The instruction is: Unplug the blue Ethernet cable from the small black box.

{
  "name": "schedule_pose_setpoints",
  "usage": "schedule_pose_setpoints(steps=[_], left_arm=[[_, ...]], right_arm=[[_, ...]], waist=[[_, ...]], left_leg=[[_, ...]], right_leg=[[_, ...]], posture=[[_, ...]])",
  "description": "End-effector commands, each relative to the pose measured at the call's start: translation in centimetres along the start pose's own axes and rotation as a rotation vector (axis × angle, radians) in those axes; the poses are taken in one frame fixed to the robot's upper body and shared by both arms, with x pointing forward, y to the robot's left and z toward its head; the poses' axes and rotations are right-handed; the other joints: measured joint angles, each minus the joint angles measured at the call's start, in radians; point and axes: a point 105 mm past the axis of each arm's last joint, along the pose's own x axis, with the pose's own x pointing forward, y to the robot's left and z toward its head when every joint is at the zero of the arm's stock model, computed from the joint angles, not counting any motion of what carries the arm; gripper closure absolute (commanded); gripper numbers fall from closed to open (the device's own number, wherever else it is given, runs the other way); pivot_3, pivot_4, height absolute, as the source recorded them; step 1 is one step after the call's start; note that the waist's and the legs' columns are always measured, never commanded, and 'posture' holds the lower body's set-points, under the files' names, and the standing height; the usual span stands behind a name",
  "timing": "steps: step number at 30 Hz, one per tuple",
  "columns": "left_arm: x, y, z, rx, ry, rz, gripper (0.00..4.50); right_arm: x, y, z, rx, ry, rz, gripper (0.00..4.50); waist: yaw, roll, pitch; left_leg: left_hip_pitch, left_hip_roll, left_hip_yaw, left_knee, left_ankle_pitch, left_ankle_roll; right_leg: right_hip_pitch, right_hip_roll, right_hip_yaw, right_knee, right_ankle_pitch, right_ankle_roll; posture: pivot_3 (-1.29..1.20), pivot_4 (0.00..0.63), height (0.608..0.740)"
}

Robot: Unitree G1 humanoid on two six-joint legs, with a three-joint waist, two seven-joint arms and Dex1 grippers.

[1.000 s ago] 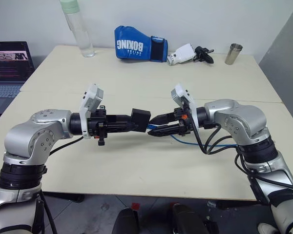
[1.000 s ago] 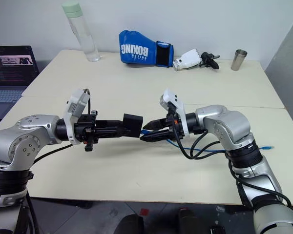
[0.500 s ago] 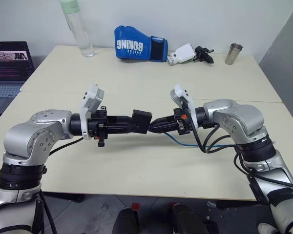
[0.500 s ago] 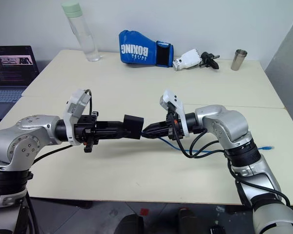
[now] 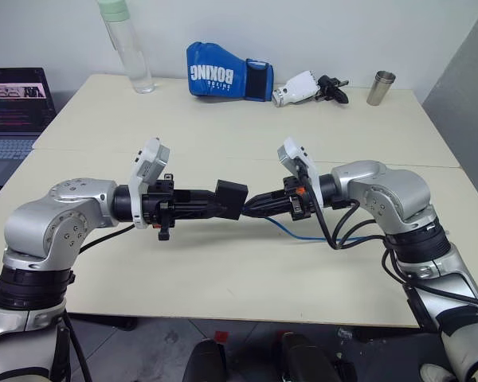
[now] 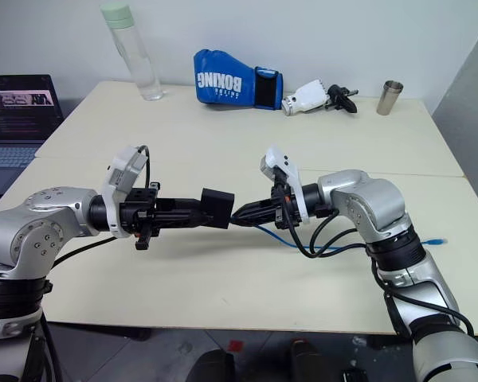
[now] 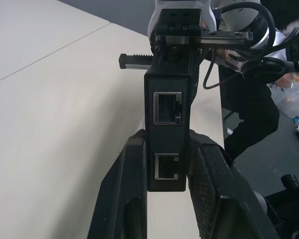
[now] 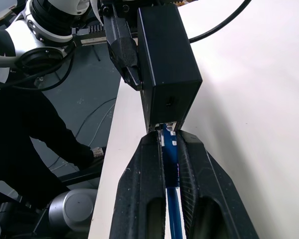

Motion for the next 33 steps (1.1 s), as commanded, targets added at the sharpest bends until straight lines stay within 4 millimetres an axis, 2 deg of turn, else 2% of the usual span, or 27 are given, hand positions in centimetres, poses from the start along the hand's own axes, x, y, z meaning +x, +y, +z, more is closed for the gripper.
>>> schedule_pose_setpoints(steps=[1,9,14,17,20,23,26,28,29,33], left_arm=[[-0.4,-0.3,1.3,0.055,-0.02,0.006,3.72],[-1.5,0.4,1.5,0.06,-0.021,0.067,3.72],[-1.8,0.5,1.4,0.056,-0.023,0.089,3.72],[-2.1,0.7,1.0,0.05,-0.021,0.12,3.72],[-2.1,0.7,0.5,0.04,-0.02,0.13,3.72],[-2.1,0.8,0.4,0.036,-0.021,0.135,3.72],[-2.1,1.0,0.3,0.034,-0.022,0.146,3.72],[-2.1,1.2,0.2,0.032,-0.021,0.151,3.72],[-2.1,1.2,0.2,0.031,-0.02,0.155,3.72],[-2.2,1.4,0.0,0.024,-0.02,0.168,3.72]], right_arm=[[-0.3,0.3,0.5,-0.048,0.021,0.004,4.42],[-2.5,-1.1,-2.2,0.009,0.109,-0.101,4.42],[-3.6,-2.6,-2.9,0.03,0.101,-0.209,4.42],[-5.6,-6.2,-3.2,0.047,0.062,-0.448,4.42],[-8.1,-10.3,-4.6,0.101,0.049,-0.744,4.42],[-9.1,-12.4,-5.5,0.088,0.047,-0.903,4.42],[-9.3,-13.9,-5.3,0.082,-0.002,-1.01,4.42],[-9.2,-14.4,-4.8,0.084,-0.049,-1.051,3.7],[-9.2,-14.6,-4.4,0.083,-0.071,-1.061,3.59],[-9.3,-14.8,-3.2,0.048,-0.12,-1.091,2.56]], waist=[[0.0,0.0,0.0],[0.0,0.0,0.0],[0.0,0.0,0.0],[-0.001,0.0,0.0],[-0.002,0.0,0.0],[-0.003,0.0,0.0],[-0.005,0.0,0.0],[-0.011,0.0,0.001],[-0.013,0.0,0.001],[-0.018,0.0,0.001]], left_leg=[[0.0,0.0,0.0,0.0,0.0,0.0],[0.0,0.0,0.0,0.0,0.0,0.0],[0.0,0.0,0.0,0.0,0.0,0.0],[0.0,0.0,0.001,0.0,0.0,0.0],[0.0,0.0,0.001,0.0,0.0,0.0],[0.0,0.0,0.002,0.0,0.0,0.0],[-0.001,0.0,0.003,-0.001,0.0,0.0],[-0.002,0.0,0.003,-0.001,0.001,-0.002],[-0.002,0.0,0.004,-0.002,0.002,-0.003],[-0.002,0.001,0.004,-0.002,0.002,-0.004]], right_leg=[[0.0,0.0,0.0,0.0,0.0,0.0],[0.0,0.0,0.0,0.0,0.0,0.0],[0.0,0.0,0.0,0.0,0.0,0.0],[0.0,0.0,0.001,0.0,0.0,0.0],[0.0,0.0,0.001,0.0,0.0,0.0],[-0.001,0.0,0.002,0.0,0.0,0.0],[-0.002,0.0,0.002,0.0,0.0,0.0],[-0.004,0.0,0.003,0.0,0.0,0.0],[-0.004,0.0,0.003,0.0,0.0,0.0],[-0.004,0.0,0.003,0.0,0.0,0.0]], posture=[[0.0,0.15,0.74],[0.0,0.15,0.74],[0.0,0.15,0.74],[0.0,0.15,0.74],[0.0,0.15,0.74],[0.0,0.15,0.74],[0.0,0.15,0.74],[0.0,0.15,0.74],[0.0,0.15,0.74],[0.0,0.15,0.74]])
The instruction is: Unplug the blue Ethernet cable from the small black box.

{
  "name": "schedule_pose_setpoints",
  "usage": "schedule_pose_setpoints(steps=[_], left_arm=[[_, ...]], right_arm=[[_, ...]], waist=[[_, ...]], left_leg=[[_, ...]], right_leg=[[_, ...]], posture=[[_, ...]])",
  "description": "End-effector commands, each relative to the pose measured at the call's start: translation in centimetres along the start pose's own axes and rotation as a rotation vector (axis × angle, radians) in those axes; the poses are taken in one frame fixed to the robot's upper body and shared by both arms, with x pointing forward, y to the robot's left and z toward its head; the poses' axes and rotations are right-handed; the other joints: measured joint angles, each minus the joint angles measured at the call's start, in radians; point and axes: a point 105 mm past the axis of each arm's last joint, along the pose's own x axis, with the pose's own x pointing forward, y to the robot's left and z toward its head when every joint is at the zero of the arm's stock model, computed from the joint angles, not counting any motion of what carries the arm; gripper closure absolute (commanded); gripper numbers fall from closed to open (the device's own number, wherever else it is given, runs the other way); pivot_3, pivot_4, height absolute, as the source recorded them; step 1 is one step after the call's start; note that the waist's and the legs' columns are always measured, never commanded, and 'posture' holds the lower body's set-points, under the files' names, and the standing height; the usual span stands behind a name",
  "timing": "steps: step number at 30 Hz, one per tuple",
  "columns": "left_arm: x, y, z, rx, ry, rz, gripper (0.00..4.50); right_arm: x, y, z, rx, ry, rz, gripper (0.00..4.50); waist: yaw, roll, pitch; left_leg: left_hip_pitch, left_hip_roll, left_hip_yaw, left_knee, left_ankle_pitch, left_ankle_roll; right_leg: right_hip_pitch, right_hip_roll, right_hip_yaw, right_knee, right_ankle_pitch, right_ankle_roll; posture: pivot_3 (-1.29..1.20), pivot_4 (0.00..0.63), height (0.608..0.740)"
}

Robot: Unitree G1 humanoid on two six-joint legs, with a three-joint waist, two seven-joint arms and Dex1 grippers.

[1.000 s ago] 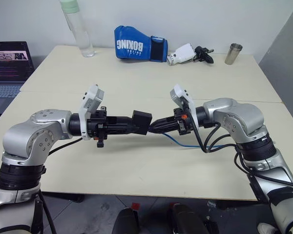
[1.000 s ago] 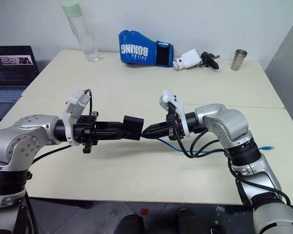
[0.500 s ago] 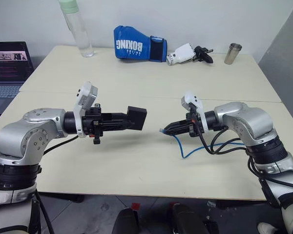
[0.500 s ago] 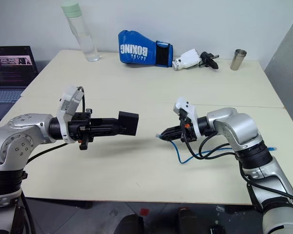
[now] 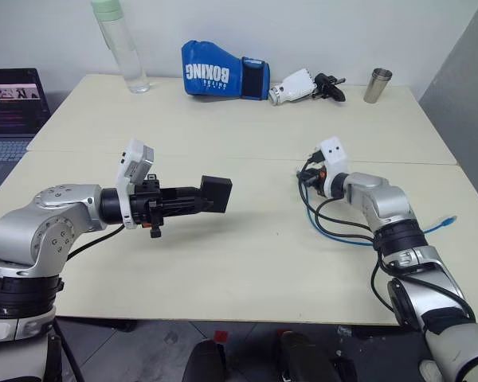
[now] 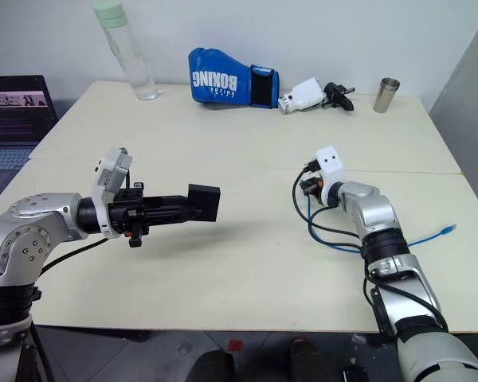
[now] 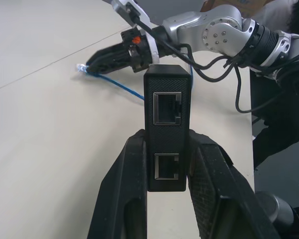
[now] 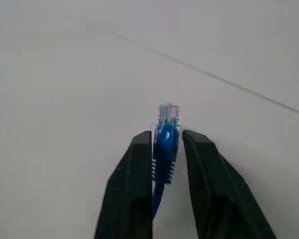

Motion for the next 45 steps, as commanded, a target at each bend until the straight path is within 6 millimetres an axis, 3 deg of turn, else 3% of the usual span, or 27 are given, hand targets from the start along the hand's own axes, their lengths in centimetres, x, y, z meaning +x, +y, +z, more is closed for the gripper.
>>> schedule_pose_setpoints(steps=[1,5,9,12,16,21,28,36,38,39,45], left_arm=[[-0.4,0.2,0.6,0.036,-0.018,0.032,3.72],[-0.4,1.0,0.0,0.027,-0.025,0.085,3.72],[-0.3,4.6,-1.2,0.082,-0.06,0.322,3.72],[-0.3,6.9,-1.7,0.09,-0.135,0.487,3.72],[0.0,9.7,-4.3,0.123,-0.194,0.724,3.72],[0.5,11.2,-7.3,0.097,-0.231,0.876,3.72],[1.1,11.8,-10.5,0.059,-0.207,0.943,3.72],[1.1,11.5,-12.4,0.002,-0.167,0.933,3.72],[1.1,11.5,-12.5,-0.015,-0.169,0.928,3.02],[1.0,11.5,-12.5,-0.016,-0.169,0.929,3.0],[0.9,11.5,-12.4,-0.006,-0.155,0.928,1.57]], right_arm=[[-0.5,-0.7,3.6,-0.031,-0.127,-0.04,2.33],[-1.2,-0.9,5.0,-0.079,-0.178,-0.043,1.34],[-2.8,3.6,5.6,-0.174,-0.202,0.252,0.47],[-4.2,6.8,4.9,-0.226,-0.195,0.424,0.46],[-4.9,10.7,3.9,-0.264,-0.192,0.546,0.46],[-3.9,12.6,3.8,-0.275,-0.205,0.54,0.46],[-3.6,13.9,3.8,-0.269,-0.209,0.552,0.46],[-3.4,14.6,4.0,-0.267,-0.202,0.578,0.46],[-3.4,14.6,4.0,-0.267,-0.202,0.581,0.46],[-3.4,14.7,4.0,-0.267,-0.202,0.582,0.46],[-3.3,14.8,4.1,-0.27,-0.206,0.588,0.46]], waist=[[-0.001,0.0,0.0],[-0.001,0.0,0.0],[0.0,0.002,0.001],[0.004,0.002,0.001],[0.008,0.002,0.001],[0.012,0.001,0.0],[0.02,0.0,0.0],[0.018,0.0,-0.001],[0.018,0.0,-0.001],[0.017,0.0,-0.001],[0.017,0.0,-0.001]], left_leg=[[0.0,0.0,0.0,0.0,0.0,0.0],[0.0,0.0,0.0,0.0,0.0,0.0],[0.0,0.0,0.0,0.0,0.0,0.0],[0.0,0.001,0.0,0.0,-0.002,0.003],[0.0,0.001,-0.001,0.001,-0.002,0.004],[0.001,0.0,-0.001,0.002,-0.002,0.004],[0.0,0.0,-0.001,0.002,-0.002,0.004],[0.003,0.0,-0.001,0.002,-0.002,0.004],[0.003,-0.001,-0.001,0.002,-0.002,0.004],[0.003,-0.001,-0.001,0.002,-0.002,0.004],[0.004,0.0,-0.001,0.002,-0.002,0.004]], right_leg=[[0.0,0.0,0.0,0.0,0.0,0.0],[0.0,0.0,0.0,0.0,0.0,0.0],[0.0,0.0,0.0,0.0,0.0,0.0],[0.0,-0.001,-0.001,0.0,0.0,0.0],[0.001,-0.003,-0.001,0.001,0.0,0.0],[0.001,-0.004,-0.001,0.002,0.0,0.0],[0.001,-0.005,-0.001,0.002,0.0,0.0],[0.004,-0.004,-0.002,0.002,0.0,0.0],[0.005,-0.004,-0.003,0.002,0.0,0.0],[0.005,-0.004,-0.003,0.002,0.0,0.0],[0.005,-0.004,-0.003,0.002,0.0,0.0]], posture=[[0.0,0.15,0.74],[0.0,0.15,0.74],[0.0,0.15,0.74],[0.0,0.15,0.74],[0.0,0.15,0.74],[0.0,0.15,0.74],[0.0,0.15,0.74],[0.0,0.15,0.74],[0.0,0.15,0.74],[0.0,0.15,0.74],[0.0,0.15,0.74]])
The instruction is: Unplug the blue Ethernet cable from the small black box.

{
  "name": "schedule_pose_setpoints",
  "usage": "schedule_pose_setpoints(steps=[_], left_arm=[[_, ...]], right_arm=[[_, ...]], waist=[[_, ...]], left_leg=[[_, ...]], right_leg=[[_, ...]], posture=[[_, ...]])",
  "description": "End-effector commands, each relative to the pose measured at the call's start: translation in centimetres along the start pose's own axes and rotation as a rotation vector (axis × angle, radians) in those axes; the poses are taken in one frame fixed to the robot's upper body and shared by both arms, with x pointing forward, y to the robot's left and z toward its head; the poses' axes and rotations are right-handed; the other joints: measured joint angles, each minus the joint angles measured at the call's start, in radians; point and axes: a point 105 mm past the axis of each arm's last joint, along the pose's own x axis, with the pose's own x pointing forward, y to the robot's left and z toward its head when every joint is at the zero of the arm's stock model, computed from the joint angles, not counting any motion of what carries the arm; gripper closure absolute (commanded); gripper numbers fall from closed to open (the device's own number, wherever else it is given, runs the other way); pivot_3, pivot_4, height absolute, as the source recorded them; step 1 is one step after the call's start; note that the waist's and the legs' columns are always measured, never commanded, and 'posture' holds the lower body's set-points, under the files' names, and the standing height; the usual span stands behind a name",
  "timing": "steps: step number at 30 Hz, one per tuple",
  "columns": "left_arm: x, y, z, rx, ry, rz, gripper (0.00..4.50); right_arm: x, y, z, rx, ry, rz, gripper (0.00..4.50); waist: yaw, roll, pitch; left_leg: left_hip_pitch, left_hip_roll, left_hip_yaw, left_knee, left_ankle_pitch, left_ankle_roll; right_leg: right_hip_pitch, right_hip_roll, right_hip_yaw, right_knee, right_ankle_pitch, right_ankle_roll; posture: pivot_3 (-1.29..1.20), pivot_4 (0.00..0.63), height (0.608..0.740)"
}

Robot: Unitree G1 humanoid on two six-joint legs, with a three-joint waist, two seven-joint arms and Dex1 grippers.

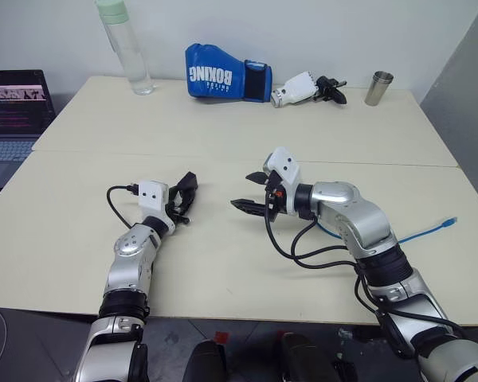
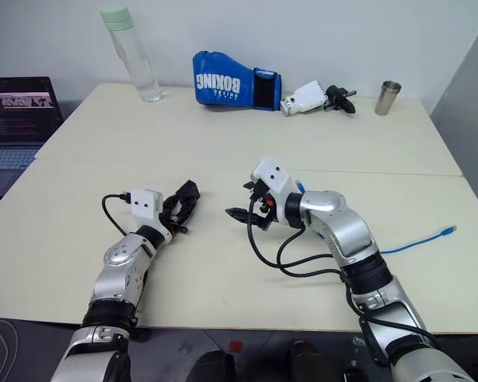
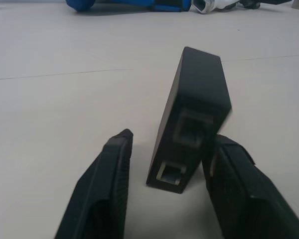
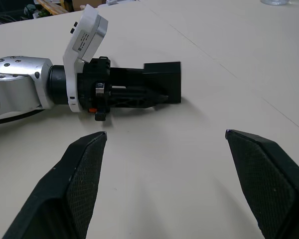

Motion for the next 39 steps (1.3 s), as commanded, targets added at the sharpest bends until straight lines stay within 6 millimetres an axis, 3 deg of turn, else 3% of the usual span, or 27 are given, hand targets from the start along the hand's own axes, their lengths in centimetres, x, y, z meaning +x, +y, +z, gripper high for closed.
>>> schedule_pose_setpoints(steps=[1,8,14,17,21,26,32,39], left_arm=[[-0.7,0.3,-1.4,-0.004,0.056,0.002,1.35],[-0.9,0.4,-0.9,0.03,0.052,-0.004,1.35],[-2.9,1.3,1.1,0.078,0.015,-0.002,1.35],[-5.0,1.8,3.3,0.142,-0.003,-0.017,1.35],[-7.4,1.8,4.6,0.26,0.063,-0.062,1.35],[-9.6,2.1,6.9,0.34,0.166,-0.159,1.35],[-11.0,2.4,10.7,0.379,0.205,-0.308,1.35],[-10.8,2.2,12.7,0.381,0.194,-0.376,1.35]], right_arm=[[0.1,0.2,1.7,-0.051,-0.041,0.011,0.46],[0.1,0.2,1.8,-0.053,-0.043,0.008,0.46],[-0.9,0.1,1.7,-0.059,-0.039,-0.002,0.46],[-2.6,0.1,1.6,-0.062,-0.04,-0.006,0.46],[-4.8,-0.2,1.5,-0.073,-0.041,-0.035,0.46],[-9.0,-1.7,1.1,-0.086,0.004,-0.1,0.46],[-13.8,-0.9,1.6,-0.042,0.062,0.034,0.46],[-15.4,-1.5,2.1,-0.031,0.076,0.021,0.46]], waist=[[0.0,0.0,0.0],[-0.001,0.0,0.0],[-0.009,0.0,0.0],[-0.012,-0.001,0.0],[-0.012,-0.001,0.0],[-0.006,-0.001,0.001],[-0.002,0.001,0.003],[-0.006,0.001,0.003]], left_leg=[[0.0,0.0,0.0,0.0,0.0,0.0],[0.0,0.0,0.0,0.0,0.0,0.0],[0.0,0.001,0.0,-0.001,0.0,0.0],[-0.001,0.002,-0.001,-0.001,0.0,0.0],[-0.002,0.003,-0.003,-0.002,0.0,0.0],[-0.001,0.001,-0.003,-0.002,0.0,0.0],[-0.001,0.0,-0.002,-0.002,0.0,0.0],[0.0,0.0,0.0,-0.003,0.0,0.001]], right_leg=[[0.0,0.0,0.0,0.0,0.0,0.0],[0.0,0.0,0.0,0.0,0.0,0.0],[0.0,0.0,0.001,-0.001,0.0,0.0],[-0.001,0.0,0.0,-0.001,0.0,0.0],[-0.001,-0.002,0.001,-0.002,0.0,0.0],[0.001,-0.002,0.0,-0.003,0.0,0.0],[0.001,0.0,-0.001,-0.004,0.0,0.0],[0.0,0.001,0.0,-0.004,-0.001,0.0]], posture=[[0.0,0.15,0.74],[0.0,0.15,0.74],[0.0,0.15,0.74],[0.0,0.15,0.74],[0.0,0.15,0.74],[0.0,0.15,0.74],[0.0,0.15,0.74],[0.0,0.15,0.74]])
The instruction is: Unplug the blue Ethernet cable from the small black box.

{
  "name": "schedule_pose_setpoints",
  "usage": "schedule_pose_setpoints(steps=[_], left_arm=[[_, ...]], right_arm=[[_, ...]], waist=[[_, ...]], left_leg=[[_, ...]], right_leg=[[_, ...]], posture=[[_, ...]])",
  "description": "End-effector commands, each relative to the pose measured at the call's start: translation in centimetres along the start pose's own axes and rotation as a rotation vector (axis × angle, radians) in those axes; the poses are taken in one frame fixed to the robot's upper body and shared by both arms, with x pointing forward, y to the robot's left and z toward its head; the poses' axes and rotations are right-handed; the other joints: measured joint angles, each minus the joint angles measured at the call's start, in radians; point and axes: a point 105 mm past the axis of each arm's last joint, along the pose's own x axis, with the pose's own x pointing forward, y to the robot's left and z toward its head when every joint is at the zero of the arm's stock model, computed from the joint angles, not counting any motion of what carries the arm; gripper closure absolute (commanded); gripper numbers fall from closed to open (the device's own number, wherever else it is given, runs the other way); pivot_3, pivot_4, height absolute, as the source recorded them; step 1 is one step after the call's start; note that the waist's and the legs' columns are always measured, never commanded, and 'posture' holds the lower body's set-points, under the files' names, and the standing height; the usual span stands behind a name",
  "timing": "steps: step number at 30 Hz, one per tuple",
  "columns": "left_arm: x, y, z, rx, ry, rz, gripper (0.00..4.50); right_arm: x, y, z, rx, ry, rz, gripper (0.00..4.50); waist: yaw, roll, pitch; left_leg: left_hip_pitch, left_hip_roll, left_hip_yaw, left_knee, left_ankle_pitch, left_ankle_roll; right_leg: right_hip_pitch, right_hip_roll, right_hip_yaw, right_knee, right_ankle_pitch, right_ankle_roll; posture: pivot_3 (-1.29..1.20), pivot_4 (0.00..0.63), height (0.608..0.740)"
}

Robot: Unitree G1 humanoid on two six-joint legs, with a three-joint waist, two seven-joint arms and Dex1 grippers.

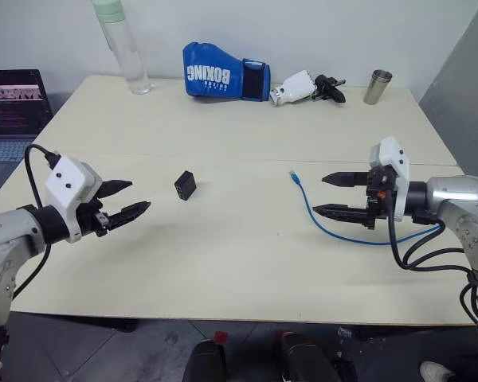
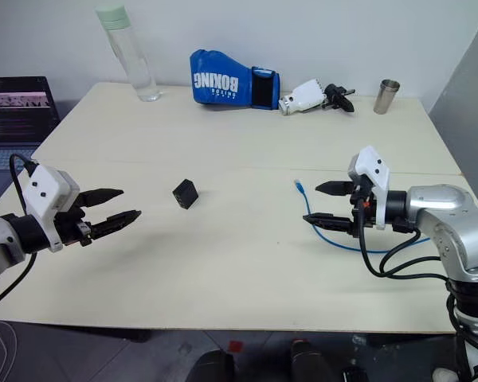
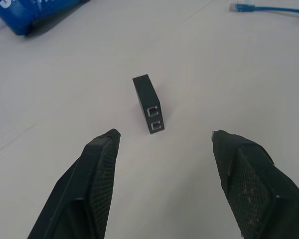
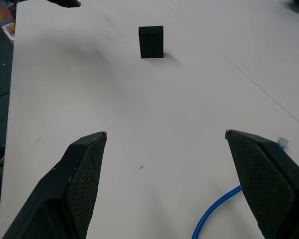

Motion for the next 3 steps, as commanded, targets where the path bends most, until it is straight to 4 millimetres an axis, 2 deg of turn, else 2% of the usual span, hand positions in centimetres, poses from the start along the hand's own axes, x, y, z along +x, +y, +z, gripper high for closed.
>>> schedule_pose_setpoints(steps=[1,3], left_arm=[[-0.41,0.26,1.36,0.021,-0.02,-0.032,1.35],[-0.35,0.1,1.45,0.028,-0.02,-0.05,1.35]], right_arm=[[-0.67,-0.04,1.11,-0.04,-0.02,-0.009,0.46],[-0.63,-0.1,1.09,-0.042,-0.019,-0.014,0.46]], waist=[[0.0,0.0,0.0],[0.0,0.0,0.0]], left_leg=[[0.0,0.0,0.0,0.0,0.0,0.0],[0.0,0.0,0.0,0.0,0.0,0.0]], right_leg=[[0.0,0.0,0.0,0.0,0.0,0.0],[-0.001,0.0,0.0,0.0,0.0,0.0]], posture=[[0.0,0.15,0.74],[0.0,0.15,0.74]])
